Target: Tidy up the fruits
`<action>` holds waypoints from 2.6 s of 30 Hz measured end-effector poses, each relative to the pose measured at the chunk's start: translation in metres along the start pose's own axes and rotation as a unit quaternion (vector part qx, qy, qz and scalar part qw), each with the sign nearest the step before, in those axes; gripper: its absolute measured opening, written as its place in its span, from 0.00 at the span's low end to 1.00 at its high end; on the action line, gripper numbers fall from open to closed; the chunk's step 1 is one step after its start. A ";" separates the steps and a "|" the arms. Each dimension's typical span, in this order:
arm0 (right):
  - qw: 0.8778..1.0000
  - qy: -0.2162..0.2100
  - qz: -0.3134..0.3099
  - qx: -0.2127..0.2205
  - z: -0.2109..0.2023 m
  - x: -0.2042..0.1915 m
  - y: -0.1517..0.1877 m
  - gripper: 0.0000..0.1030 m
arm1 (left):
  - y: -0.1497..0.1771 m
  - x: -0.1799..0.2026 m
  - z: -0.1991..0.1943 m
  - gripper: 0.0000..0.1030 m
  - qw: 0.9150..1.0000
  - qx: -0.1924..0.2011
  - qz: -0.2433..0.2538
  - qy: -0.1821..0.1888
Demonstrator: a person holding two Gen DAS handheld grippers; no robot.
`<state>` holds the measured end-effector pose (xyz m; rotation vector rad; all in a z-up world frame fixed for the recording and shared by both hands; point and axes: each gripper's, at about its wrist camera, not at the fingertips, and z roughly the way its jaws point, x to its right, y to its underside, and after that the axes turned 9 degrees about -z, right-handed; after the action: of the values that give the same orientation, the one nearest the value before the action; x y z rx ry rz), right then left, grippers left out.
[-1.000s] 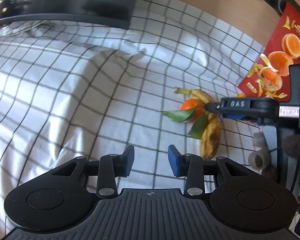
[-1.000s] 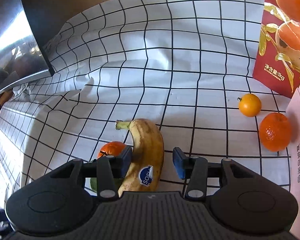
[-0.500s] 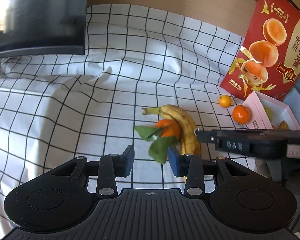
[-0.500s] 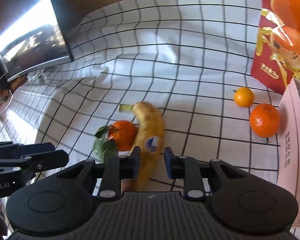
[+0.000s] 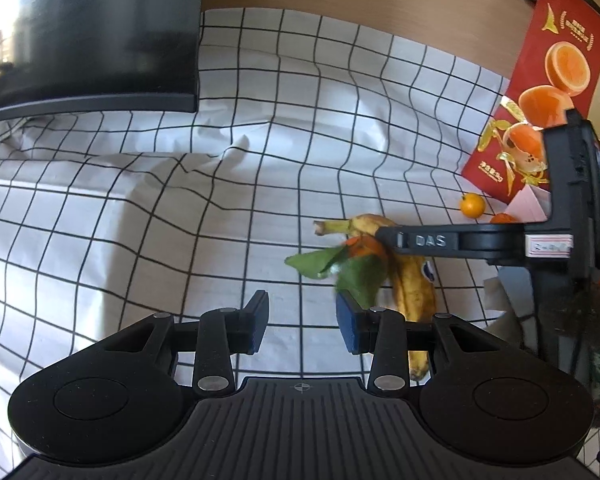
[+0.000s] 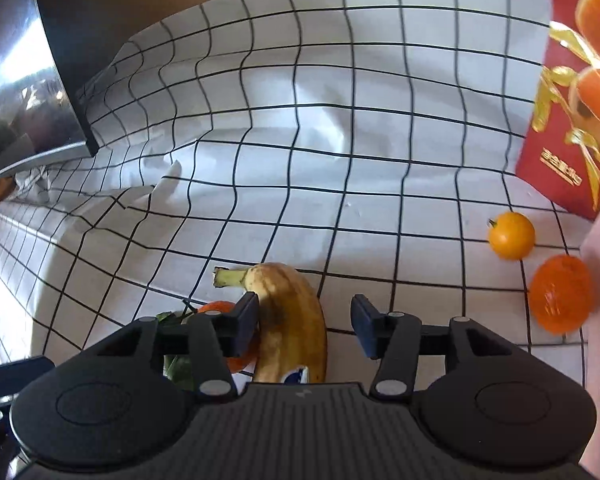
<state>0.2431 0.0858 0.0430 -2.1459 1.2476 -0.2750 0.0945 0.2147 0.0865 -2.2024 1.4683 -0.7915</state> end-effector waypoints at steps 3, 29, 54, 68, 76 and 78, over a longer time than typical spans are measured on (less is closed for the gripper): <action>1.000 -0.019 0.011 -0.013 -0.002 0.007 0.003 0.49 | -0.003 -0.002 0.005 0.40 1.000 -0.002 0.001 0.000; 0.999 0.022 -0.021 0.026 -0.091 0.025 0.066 0.43 | -0.004 0.063 0.053 0.40 0.974 -0.001 0.221 0.048; 0.995 0.067 -0.076 0.005 -0.111 0.009 0.131 0.59 | 0.009 0.046 0.069 0.33 0.985 -0.078 0.152 0.031; 0.995 0.066 -0.073 -0.011 -0.105 0.009 0.141 0.59 | 0.031 0.020 0.039 0.32 0.993 -0.055 0.101 0.014; 0.995 0.068 -0.072 -0.002 -0.101 0.013 0.147 0.70 | 0.033 0.024 0.022 0.32 0.993 -0.042 0.105 0.039; 0.995 0.070 -0.069 0.004 -0.102 0.015 0.149 0.74 | 0.031 0.025 0.014 0.32 0.993 -0.029 0.105 0.042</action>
<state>0.0974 -0.0217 0.0288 -2.2420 1.1727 -0.4968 0.0881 0.1799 0.0636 -2.0323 1.7513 -0.7883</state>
